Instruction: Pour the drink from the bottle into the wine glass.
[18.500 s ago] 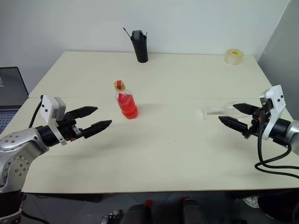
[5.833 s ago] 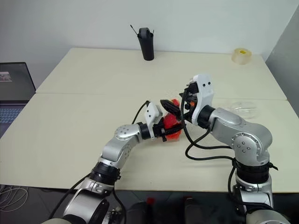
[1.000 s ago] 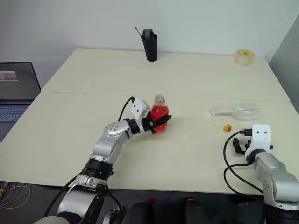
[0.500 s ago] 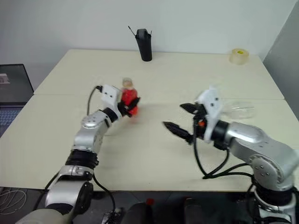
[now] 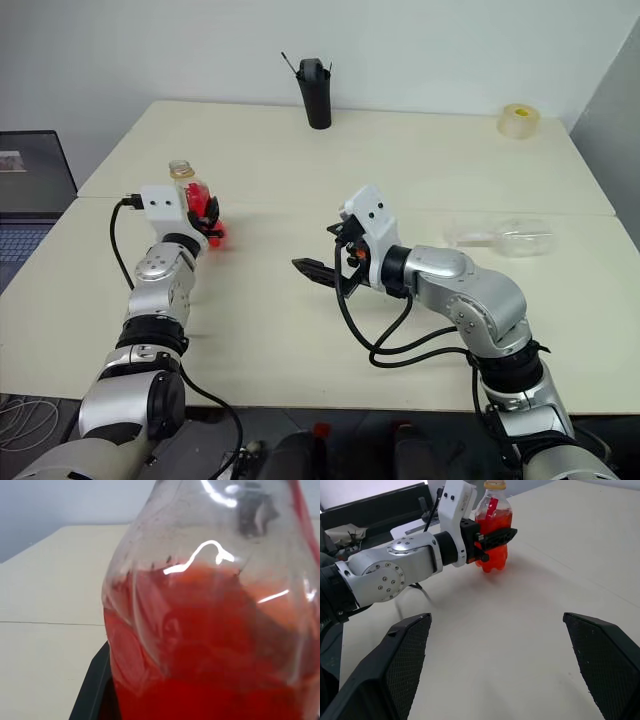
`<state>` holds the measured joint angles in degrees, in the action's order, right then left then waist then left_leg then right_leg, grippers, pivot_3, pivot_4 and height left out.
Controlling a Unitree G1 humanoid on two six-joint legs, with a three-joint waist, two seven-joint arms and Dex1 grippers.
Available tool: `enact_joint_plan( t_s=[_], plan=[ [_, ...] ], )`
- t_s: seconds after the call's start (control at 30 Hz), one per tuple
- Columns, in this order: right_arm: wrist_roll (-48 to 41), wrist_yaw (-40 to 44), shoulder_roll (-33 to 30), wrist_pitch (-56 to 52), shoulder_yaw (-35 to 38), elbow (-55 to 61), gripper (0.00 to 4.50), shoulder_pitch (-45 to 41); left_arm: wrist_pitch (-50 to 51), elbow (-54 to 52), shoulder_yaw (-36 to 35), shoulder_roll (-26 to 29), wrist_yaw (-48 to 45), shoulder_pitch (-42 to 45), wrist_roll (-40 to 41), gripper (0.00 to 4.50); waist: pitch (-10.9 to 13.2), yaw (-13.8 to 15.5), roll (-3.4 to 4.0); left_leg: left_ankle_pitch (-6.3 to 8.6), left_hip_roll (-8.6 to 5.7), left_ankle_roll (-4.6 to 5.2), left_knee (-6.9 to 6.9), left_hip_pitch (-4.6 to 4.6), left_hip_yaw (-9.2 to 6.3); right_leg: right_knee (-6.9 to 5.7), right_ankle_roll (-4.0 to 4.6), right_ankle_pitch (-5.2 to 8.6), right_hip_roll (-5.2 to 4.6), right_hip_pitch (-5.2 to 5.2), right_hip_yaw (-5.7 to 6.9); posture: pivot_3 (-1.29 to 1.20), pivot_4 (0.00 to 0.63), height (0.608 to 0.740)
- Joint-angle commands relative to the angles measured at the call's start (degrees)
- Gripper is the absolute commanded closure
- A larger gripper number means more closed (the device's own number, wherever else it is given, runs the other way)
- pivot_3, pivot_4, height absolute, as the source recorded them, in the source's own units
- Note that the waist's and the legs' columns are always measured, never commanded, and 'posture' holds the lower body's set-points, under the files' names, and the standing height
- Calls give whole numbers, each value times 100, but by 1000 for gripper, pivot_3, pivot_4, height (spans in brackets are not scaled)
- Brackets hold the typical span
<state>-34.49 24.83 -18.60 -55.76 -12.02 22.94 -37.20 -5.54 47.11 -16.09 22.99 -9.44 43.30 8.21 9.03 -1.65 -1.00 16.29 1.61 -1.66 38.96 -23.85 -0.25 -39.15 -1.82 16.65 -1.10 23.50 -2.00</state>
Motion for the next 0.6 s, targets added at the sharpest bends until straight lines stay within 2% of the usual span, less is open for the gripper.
enact_joint_plan(
  t_s=[0.03, 0.17, 0.2, 0.4, 0.6],
  plan=[
    [4, 79, 76, 67, 46, 71, 0, -106, -215, -82, -188, -18, 86, -57, 178, 2739, 0, -4, 0, 0, 0, 0, 0, 0, 1, -1, 0, 0, 0, 0, -1, 0, 150, 740],
    [-16, 90, 74, 0, 82, 82, 0, -65, -208, -178, -227, -104, 174, -240, 227, 2739, -2, -7, -1, 0, 1, 0, 0, 2, 1, -4, 0, 0, 0, 1, -1, 0, 150, 740],
    [-14, 86, 72, -8, 89, 85, 0, -62, -206, -256, -243, -141, 228, -293, 248, 1998, -2, -14, -1, 0, 1, 0, 0, 4, 2, -7, 0, 0, 0, 1, -3, 0, 150, 740],
    [-37, 82, 4, -70, 113, 194, 0, 34, -5, -670, -285, -234, 363, -564, 336, 68, -2, -14, -2, 1, 2, 2, -1, 8, 5, -16, 0, 0, -1, 1, -7, 0, 150, 740],
    [-36, 98, -40, -60, 120, 181, 0, 55, 249, -974, -318, -199, 413, -753, 418, 28, -3, -14, -2, 1, 2, 3, -1, 8, 4, -17, 0, 0, -1, 2, -7, 0, 150, 740]
  ],
)
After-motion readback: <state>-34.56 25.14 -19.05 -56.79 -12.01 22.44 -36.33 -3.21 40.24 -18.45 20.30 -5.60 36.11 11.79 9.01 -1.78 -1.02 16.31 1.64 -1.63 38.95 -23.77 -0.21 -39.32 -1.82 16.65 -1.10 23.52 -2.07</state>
